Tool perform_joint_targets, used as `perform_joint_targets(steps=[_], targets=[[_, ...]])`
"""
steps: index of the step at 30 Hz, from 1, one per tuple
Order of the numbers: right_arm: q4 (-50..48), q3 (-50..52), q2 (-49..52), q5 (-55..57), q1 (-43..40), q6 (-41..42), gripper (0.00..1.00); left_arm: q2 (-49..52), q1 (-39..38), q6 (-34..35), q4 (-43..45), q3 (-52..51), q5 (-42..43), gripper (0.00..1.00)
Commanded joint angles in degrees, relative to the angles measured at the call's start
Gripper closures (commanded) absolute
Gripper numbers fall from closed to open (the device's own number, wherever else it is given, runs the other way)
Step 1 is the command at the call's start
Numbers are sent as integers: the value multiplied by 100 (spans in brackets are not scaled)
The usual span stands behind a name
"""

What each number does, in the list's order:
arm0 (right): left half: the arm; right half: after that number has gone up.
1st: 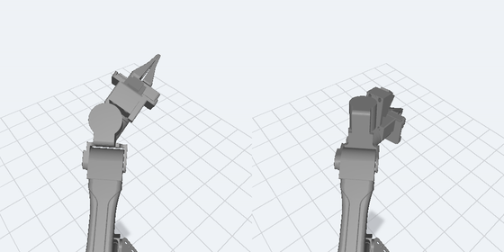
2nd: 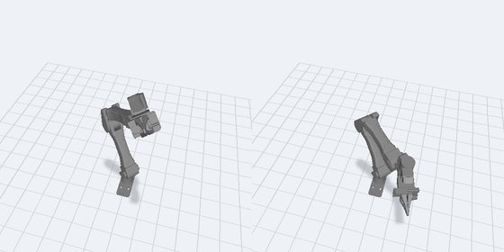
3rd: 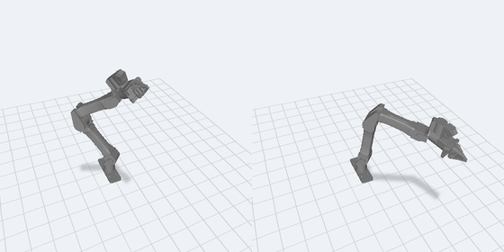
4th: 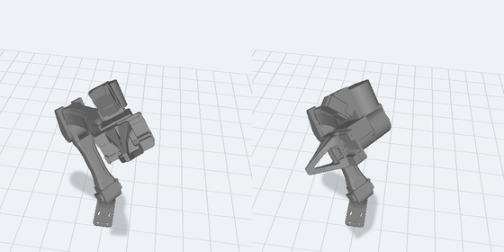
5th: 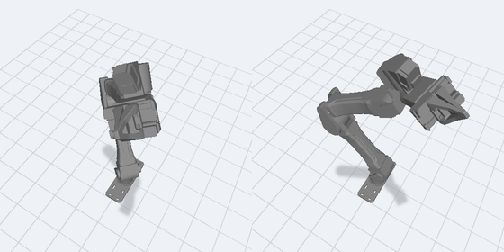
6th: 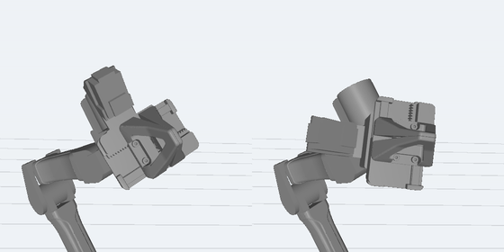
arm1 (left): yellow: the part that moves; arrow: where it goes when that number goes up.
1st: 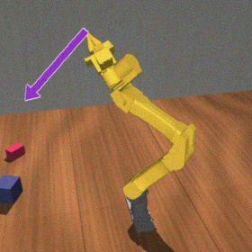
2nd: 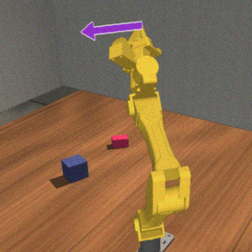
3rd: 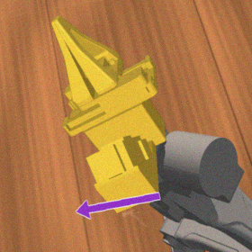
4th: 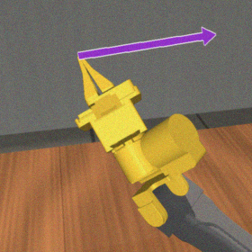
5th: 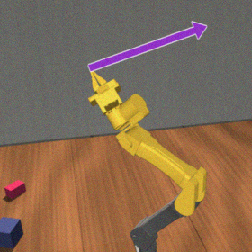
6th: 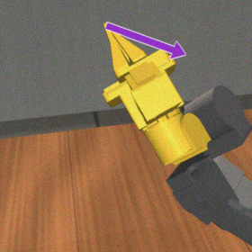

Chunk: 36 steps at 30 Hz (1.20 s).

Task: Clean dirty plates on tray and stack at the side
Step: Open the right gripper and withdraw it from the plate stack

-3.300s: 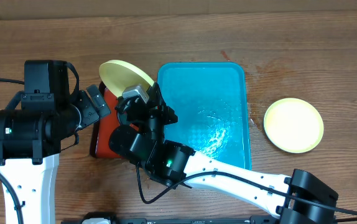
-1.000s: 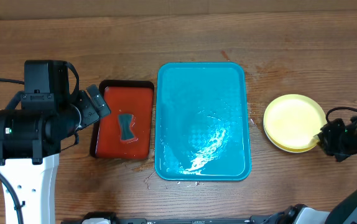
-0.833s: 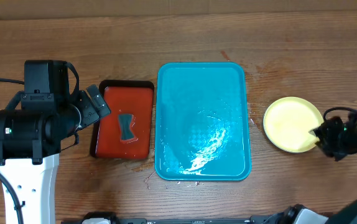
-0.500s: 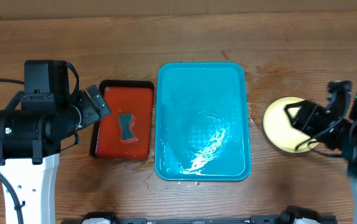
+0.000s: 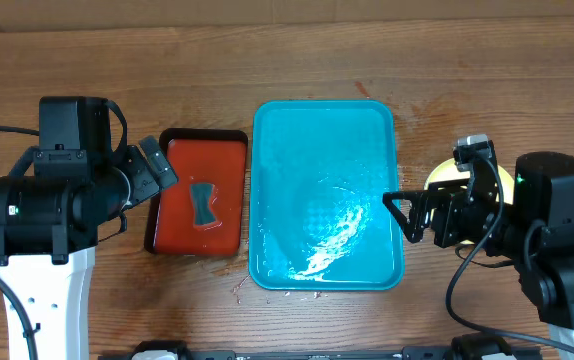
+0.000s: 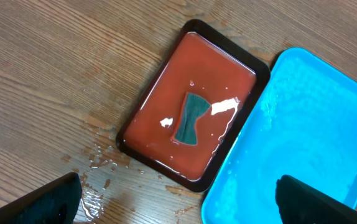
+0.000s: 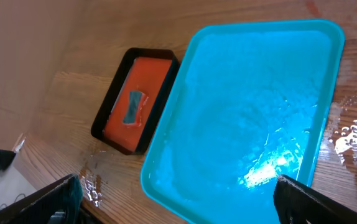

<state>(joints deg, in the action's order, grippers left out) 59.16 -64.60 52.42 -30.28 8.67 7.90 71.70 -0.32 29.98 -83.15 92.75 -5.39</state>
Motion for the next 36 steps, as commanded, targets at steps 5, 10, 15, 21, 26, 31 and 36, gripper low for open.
perform_joint_targets(steps=[5,10,15,21,26,31,36], targets=[[175,-72,275,-68,37,-28,0,31,31,-22,2,120,-74,0],[68,-46,37,393,28,-234,0,31,31,-22,2,120,-74,0],[-1038,426,-885,846,28,-1071,0,31,31,-22,2,120,-74,0],[-1609,1650,-2236,883,20,-1888,0,31,31,-22,2,120,-74,0],[-1797,2708,-3331,922,-24,-1884,0,31,31,-22,2,120,-74,0],[-2400,3727,-4146,702,-299,-1856,0,31,31,-22,2,120,-74,0],[-2931,4531,-4730,708,-522,-1593,0,31,31,-22,2,120,-74,0]])
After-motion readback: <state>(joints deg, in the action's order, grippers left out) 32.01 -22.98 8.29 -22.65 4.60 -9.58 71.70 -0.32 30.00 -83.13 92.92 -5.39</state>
